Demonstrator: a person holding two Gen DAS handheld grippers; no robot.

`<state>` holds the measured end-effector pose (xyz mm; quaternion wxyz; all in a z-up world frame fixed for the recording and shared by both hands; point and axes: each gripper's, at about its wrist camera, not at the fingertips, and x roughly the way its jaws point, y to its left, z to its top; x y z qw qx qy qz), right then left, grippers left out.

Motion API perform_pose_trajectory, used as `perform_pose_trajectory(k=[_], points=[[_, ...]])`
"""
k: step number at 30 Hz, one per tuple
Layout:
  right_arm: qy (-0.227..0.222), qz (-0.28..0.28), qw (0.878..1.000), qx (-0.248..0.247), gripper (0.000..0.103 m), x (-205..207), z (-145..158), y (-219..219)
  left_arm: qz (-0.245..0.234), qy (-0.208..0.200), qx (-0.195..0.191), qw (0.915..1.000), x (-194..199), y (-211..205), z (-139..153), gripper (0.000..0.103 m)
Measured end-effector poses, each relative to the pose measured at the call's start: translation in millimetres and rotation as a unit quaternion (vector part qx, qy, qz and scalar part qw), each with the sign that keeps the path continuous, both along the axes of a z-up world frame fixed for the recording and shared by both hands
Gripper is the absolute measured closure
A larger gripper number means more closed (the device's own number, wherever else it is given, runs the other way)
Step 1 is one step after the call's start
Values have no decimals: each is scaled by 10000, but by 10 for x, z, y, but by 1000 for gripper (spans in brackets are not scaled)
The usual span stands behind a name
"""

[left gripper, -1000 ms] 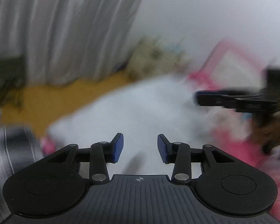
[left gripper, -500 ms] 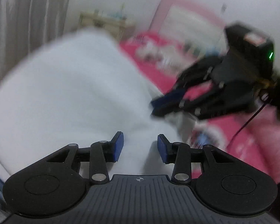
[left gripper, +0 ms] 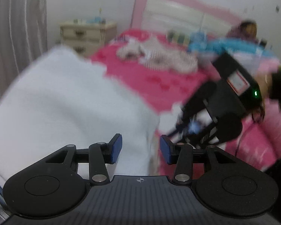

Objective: Fold clothes
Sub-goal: 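Lower the hoodie onto the stack of folded clothes and open both tools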

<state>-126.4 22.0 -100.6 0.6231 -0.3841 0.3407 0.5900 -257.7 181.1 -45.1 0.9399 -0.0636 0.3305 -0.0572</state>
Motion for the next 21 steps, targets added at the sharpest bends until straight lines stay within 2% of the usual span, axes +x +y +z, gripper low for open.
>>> perform_pose_trajectory(k=[1,3,6,9,10,12,15,16,18,21], points=[[61,-268,9995,151,85,108,97,-124,46,-125,118,9998,107,54,92,50],[73,-769,9963,366,85,362,237,-318,194,-281,324,9989,371,122,245,48],[169,-1375,9874,766,85,686,433,-531,711,-190,411,9964,935,351,309,48],[398,-1664,9757,1372,85,910,584,-686,1130,244,571,9916,1455,613,91,48],[482,-1715,9715,1565,85,967,606,-726,1188,489,579,9900,1572,681,-30,48],[687,-1809,9626,1895,85,1061,623,-790,1217,669,737,9876,1783,640,-227,47],[1154,-1972,9498,2137,84,1102,649,-932,1148,640,1146,9847,1808,443,-216,40],[1233,-1965,9489,2139,84,1083,665,-974,1139,592,1127,9853,1780,415,-163,40],[1326,-1919,9491,2115,83,1035,700,-1043,1142,467,898,9883,1644,424,29,41],[1172,-1693,9591,1943,75,909,767,-1000,1306,23,539,9900,1354,463,337,40]])
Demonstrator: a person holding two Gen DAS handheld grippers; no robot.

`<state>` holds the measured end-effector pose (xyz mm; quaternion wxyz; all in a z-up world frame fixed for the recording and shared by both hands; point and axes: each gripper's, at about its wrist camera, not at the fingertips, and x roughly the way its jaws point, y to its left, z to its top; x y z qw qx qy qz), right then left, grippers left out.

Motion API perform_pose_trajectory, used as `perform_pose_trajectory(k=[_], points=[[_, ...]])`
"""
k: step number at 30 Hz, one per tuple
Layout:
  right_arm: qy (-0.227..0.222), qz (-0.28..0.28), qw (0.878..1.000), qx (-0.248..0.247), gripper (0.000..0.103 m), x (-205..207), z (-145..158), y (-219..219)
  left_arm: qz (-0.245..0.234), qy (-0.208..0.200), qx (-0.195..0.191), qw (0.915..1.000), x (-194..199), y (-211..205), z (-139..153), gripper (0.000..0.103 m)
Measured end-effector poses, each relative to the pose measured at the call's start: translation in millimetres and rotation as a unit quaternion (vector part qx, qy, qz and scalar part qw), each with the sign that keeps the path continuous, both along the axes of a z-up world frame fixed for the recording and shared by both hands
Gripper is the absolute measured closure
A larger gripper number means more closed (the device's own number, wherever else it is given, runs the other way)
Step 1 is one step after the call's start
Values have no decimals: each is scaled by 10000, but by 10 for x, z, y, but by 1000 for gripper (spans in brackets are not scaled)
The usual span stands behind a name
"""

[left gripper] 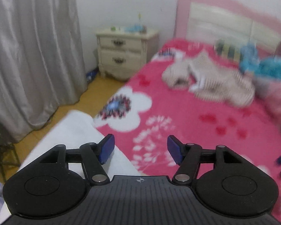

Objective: Fold clothes

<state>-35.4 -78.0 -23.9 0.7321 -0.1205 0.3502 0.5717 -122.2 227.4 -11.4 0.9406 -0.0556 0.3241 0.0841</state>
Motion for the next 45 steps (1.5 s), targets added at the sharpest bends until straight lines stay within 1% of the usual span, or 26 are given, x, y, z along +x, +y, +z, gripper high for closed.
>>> perform_pose_trajectory(k=[2,3,5,6,9,12,14,15,16,18,19,20,21,22,23,24,26,27,29,31,34,36,38,42,45], points=[[-167,185,9996,-93,70,-97,40,116,166,-369,-192,9990,-274,40,197,40],[-251,280,9992,-107,70,-139,70,198,275,-549,-288,9977,-444,63,279,38],[-405,359,9985,-41,70,-234,142,365,509,-776,-494,9945,-836,93,338,36],[-446,298,9985,56,70,-292,179,427,616,-860,-609,9925,-1029,101,349,36],[-478,-30,9981,377,70,-501,356,461,798,-732,-1086,9882,-1546,32,136,36],[-791,-147,9956,473,70,-774,642,329,636,-173,-1387,9881,-1777,-236,-302,36],[-1077,-165,9922,600,70,-940,863,205,545,285,-1486,9870,-1770,-465,-658,37],[-1184,-173,9905,675,70,-1012,968,147,655,603,-1432,9857,-1744,-578,-819,39],[-1286,-163,9888,738,70,-1077,1053,99,822,705,-1322,9853,-1751,-671,-892,39],[-1428,-86,9859,864,69,-1229,1159,10,932,394,-1203,9876,-1823,-791,-819,38],[-1453,-25,9852,912,67,-1303,1180,-25,1079,217,-1173,9870,-1863,-829,-730,37],[-1423,49,9858,890,61,-1370,1160,-37,1245,37,-1130,9858,-1903,-870,-636,36],[-1376,118,9871,808,60,-1434,1117,-34,1472,-147,-1038,9835,-1941,-918,-520,32],[-1338,175,9885,682,60,-1492,1071,-22,1639,-298,-927,9817,-1962,-963,-405,22],[-1304,196,9899,530,59,-1540,1011,-4,1810,-406,-774,9796,-1971,-1022,-279,15],[-1260,190,9910,406,56,-1586,939,6,1964,-468,-637,9773,-1967,-1079,-182,1],[-1086,144,9939,142,51,-1635,774,39,2216,-588,-403,9725,-1959,-1210,-10,0],[-971,93,9952,-10,50,-1640,677,64,2278,-562,-367,9714,-1942,-1266,35,0],[-727,4,9970,-247,50,-1612,519,113,2391,-356,-378,9696,-1932,-1371,75,0],[-599,-147,9971,-443,49,-1553,396,162,2499,-157,-448,9671,-1918,-1440,45,0],[-567,-231,9962,-615,48,-1508,264,192,2798,15,-383,9593,-1870,-1522,-51,0],[-546,-267,9959,-668,42,-1501,208,187,3024,14,-351,9525,-1869,-1581,-96,0],[-499,-345,9952,-773,38,-1521,136,182,3183,25,-392,9472,-1854,-1613,-119,0],[-486,-690,9898,-1145,37,-1625,3,204,3470,-25,-454,9368,-1867,-1584,-132,0],[-523,-977,9849,-1333,37,-1685,-59,236,3732,-4,-359,9270,-1898,-1580,-207,0]])
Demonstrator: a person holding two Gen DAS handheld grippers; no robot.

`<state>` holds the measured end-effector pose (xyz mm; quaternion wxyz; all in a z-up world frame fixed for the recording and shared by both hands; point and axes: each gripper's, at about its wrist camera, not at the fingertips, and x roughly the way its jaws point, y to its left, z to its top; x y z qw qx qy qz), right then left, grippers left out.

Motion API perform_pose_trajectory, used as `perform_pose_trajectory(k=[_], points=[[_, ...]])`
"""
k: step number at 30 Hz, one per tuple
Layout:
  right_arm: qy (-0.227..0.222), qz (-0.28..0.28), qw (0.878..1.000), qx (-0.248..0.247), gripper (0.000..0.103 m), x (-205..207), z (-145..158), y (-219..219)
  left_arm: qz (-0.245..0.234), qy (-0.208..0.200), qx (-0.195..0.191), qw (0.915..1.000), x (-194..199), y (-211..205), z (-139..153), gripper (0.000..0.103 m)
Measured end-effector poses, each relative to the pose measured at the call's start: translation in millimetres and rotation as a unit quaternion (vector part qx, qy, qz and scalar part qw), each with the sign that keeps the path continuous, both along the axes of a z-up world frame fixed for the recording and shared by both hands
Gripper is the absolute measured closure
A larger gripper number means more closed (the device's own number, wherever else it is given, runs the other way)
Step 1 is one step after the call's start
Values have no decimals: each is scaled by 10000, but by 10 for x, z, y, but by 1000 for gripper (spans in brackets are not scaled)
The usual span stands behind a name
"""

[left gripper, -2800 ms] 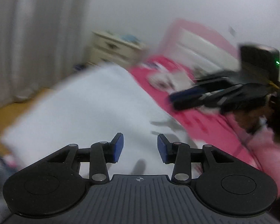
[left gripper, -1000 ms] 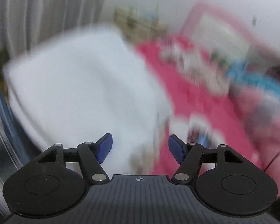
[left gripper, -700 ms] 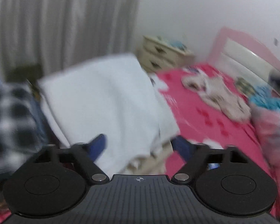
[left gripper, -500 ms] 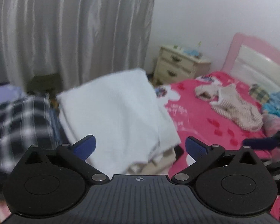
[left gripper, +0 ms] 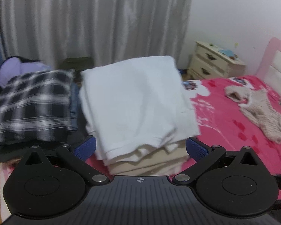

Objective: Fold clothes

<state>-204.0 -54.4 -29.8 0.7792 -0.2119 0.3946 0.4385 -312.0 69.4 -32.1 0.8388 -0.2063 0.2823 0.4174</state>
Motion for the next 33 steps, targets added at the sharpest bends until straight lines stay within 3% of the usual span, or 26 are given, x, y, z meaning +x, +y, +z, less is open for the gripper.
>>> perform_pose_trajectory(k=[6,18,29,33], points=[[-378,98,9990,-236,34,-205,-103,92,354,392,-401,9978,-75,118,-251,0],[-642,374,9963,-436,31,-304,-130,153,286,752,-163,9966,-61,68,-326,1],[-615,459,9957,-522,27,-323,-159,167,261,751,-388,9961,-72,124,-367,1],[-591,504,9954,-566,27,-333,-178,167,226,683,-311,9969,-74,97,-338,1]])
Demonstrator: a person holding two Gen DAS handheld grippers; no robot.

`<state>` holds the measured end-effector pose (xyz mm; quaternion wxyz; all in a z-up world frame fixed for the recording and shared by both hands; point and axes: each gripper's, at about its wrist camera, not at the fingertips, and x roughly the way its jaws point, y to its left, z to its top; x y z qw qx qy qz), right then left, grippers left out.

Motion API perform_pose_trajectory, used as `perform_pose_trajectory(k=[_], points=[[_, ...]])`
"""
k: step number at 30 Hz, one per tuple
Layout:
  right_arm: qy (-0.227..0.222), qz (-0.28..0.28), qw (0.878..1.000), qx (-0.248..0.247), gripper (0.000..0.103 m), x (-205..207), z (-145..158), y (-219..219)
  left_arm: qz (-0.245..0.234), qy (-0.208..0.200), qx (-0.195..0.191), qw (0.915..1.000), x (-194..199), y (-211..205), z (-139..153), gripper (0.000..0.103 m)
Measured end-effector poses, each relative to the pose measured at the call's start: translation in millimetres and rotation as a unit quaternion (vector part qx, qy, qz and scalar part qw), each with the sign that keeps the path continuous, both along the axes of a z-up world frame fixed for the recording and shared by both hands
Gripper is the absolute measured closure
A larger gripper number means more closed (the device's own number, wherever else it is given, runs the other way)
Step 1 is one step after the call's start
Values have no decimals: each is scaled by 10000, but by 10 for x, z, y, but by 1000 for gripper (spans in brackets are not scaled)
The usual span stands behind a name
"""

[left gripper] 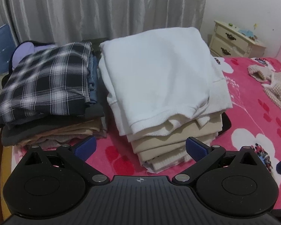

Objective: Fold clothes

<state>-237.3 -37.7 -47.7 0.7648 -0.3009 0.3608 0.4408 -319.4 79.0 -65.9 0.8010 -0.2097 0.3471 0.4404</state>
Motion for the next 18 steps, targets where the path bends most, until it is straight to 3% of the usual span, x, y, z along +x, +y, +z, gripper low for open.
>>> perform_pose_trajectory(k=[18], points=[[-64,48,9999,-83,26,-13,-14,-2,46,-2,-178,9998,-21,18,-25,0]])
